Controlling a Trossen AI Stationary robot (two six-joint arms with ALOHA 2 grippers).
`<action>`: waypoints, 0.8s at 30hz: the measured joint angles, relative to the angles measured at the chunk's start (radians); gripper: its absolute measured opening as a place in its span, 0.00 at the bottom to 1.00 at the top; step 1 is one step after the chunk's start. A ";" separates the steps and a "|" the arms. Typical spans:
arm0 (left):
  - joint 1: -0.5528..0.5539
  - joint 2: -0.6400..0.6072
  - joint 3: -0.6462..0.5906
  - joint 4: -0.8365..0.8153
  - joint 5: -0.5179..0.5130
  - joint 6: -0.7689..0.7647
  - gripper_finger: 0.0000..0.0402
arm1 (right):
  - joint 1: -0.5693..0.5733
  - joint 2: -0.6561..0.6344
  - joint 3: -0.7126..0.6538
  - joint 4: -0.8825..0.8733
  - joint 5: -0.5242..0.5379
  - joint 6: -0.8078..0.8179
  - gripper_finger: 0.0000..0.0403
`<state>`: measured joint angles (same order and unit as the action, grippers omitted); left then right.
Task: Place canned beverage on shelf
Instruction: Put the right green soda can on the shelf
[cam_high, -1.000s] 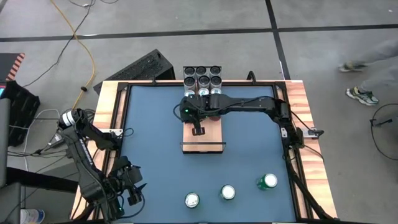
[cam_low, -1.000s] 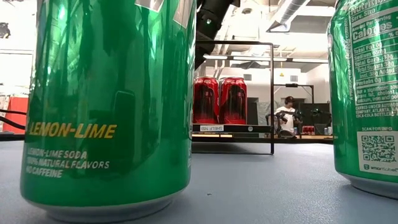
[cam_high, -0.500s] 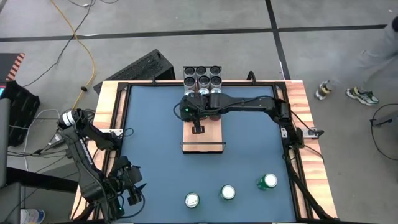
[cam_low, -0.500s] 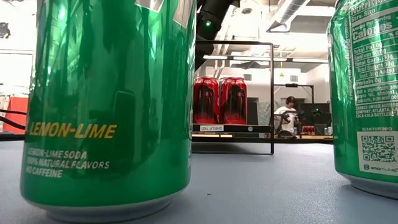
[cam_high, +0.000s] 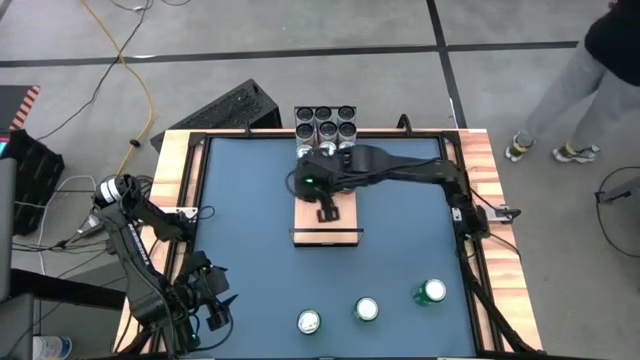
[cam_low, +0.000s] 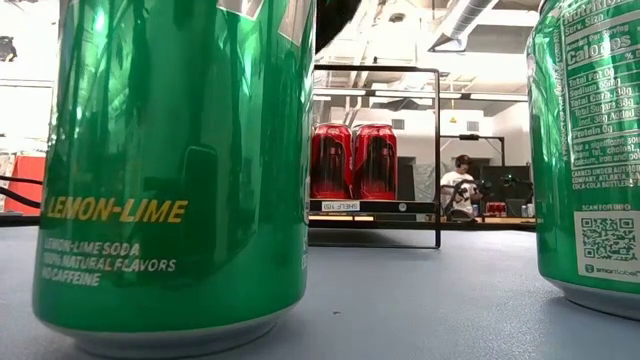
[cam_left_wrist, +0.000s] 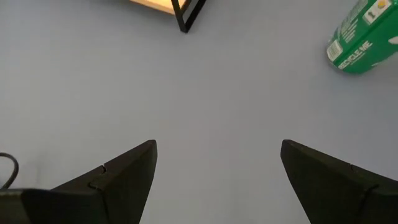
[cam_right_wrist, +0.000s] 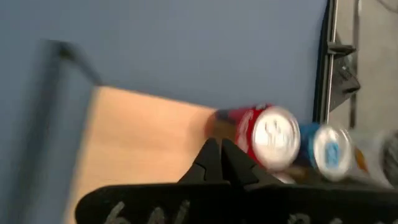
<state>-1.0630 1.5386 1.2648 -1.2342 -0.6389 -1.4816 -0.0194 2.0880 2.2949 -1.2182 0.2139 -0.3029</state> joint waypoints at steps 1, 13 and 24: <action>0.000 0.000 0.000 0.001 -0.008 0.004 0.82 | 0.013 -0.001 0.060 -0.077 -0.001 0.036 0.00; 0.040 0.000 0.000 0.029 -0.073 0.067 0.82 | 0.250 -0.275 -0.054 -0.351 -0.094 0.580 0.20; 0.053 0.000 0.000 0.094 -0.081 0.135 0.82 | 0.731 -0.518 -0.382 -0.348 0.030 1.417 0.60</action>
<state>-1.0104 1.5383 1.2652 -1.1401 -0.7199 -1.3463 0.7113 1.5702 1.9130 -1.5666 0.2440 1.1144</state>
